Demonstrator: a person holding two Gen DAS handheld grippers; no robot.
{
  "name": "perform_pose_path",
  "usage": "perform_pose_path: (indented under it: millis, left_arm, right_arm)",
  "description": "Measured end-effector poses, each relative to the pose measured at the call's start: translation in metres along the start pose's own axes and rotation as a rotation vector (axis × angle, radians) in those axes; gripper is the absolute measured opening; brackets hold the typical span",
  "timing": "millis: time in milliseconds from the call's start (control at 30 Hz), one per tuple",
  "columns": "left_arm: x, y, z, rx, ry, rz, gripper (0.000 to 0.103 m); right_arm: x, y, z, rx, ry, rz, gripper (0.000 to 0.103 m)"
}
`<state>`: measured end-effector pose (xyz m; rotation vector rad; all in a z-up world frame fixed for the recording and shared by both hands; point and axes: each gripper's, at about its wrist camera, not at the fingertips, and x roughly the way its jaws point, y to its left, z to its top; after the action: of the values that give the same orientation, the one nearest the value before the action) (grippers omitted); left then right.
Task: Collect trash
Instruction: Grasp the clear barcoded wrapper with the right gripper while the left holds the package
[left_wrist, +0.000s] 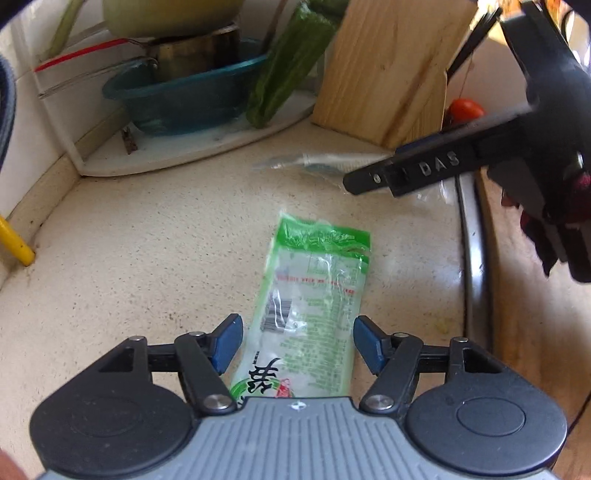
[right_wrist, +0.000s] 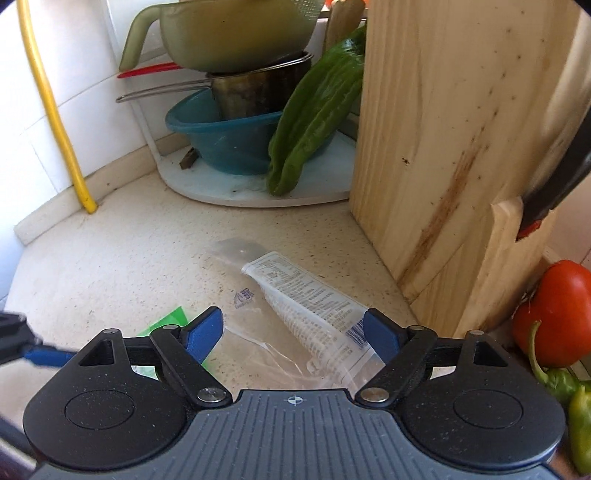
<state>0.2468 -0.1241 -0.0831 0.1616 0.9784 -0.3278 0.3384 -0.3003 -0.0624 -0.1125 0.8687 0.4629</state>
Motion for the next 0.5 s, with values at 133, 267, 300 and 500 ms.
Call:
perform_pose_path:
  millis: [133, 267, 300, 500]
  left_arm:
    - [0.000, -0.004, 0.000, 0.028, -0.017, -0.017, 0.067]
    - [-0.004, -0.004, 0.000, 0.029, -0.018, -0.050, 0.052]
    - [-0.006, -0.003, -0.001, 0.027, -0.016, -0.063, 0.051]
    - [-0.014, 0.000, -0.007, 0.010, -0.002, -0.104, 0.045]
  right_arm:
    - [0.009, -0.001, 0.002, 0.000, 0.027, -0.030, 0.088]
    - [0.015, -0.001, -0.001, 0.014, 0.033, -0.037, 0.088]
    - [0.014, -0.001, -0.002, 0.021, 0.031, -0.043, 0.086]
    - [-0.005, -0.007, -0.007, 0.101, 0.045, -0.033, 0.052]
